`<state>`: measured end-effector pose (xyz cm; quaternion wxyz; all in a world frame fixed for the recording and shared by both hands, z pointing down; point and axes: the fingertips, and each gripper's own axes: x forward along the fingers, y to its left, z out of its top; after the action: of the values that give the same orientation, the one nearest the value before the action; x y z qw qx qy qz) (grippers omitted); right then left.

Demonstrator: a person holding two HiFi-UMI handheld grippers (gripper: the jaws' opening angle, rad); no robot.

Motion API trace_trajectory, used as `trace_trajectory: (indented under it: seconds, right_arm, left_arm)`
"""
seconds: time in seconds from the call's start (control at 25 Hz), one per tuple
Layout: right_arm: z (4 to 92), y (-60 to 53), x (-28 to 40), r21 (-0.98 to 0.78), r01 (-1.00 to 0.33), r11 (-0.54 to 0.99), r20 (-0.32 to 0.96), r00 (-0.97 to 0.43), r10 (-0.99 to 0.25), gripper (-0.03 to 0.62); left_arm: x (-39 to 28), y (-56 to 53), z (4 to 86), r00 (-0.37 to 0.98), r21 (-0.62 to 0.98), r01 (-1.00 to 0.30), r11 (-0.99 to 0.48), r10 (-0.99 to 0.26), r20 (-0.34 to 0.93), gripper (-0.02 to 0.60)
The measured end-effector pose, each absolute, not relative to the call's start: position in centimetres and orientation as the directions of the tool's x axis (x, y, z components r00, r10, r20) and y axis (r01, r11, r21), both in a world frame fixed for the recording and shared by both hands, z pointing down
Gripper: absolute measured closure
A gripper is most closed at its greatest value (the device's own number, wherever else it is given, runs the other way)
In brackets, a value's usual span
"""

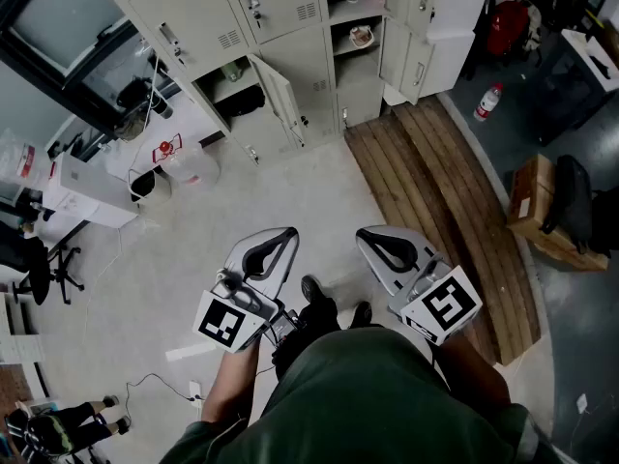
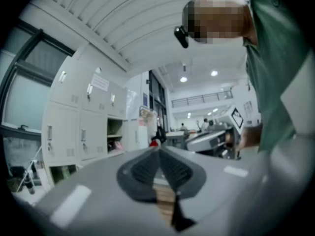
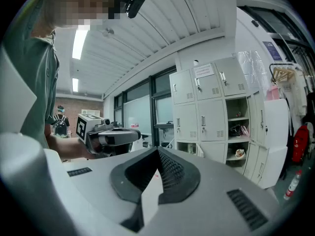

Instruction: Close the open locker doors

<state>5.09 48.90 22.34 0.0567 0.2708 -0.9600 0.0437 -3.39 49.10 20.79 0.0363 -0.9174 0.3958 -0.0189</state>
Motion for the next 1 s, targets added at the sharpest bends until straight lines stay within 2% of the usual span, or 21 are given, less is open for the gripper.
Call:
trace_trajectory:
  seconds: [1.0]
  right_arm:
    - [22.6, 46.8, 3.7, -0.086, -0.537, 0.839, 0.134, -0.841, -0.524, 0.588]
  left_arm:
    - [-4.9, 47.5, 21.2, 0.692, -0.066, -0.719, -0.692, -0.721, 0.016, 0.577]
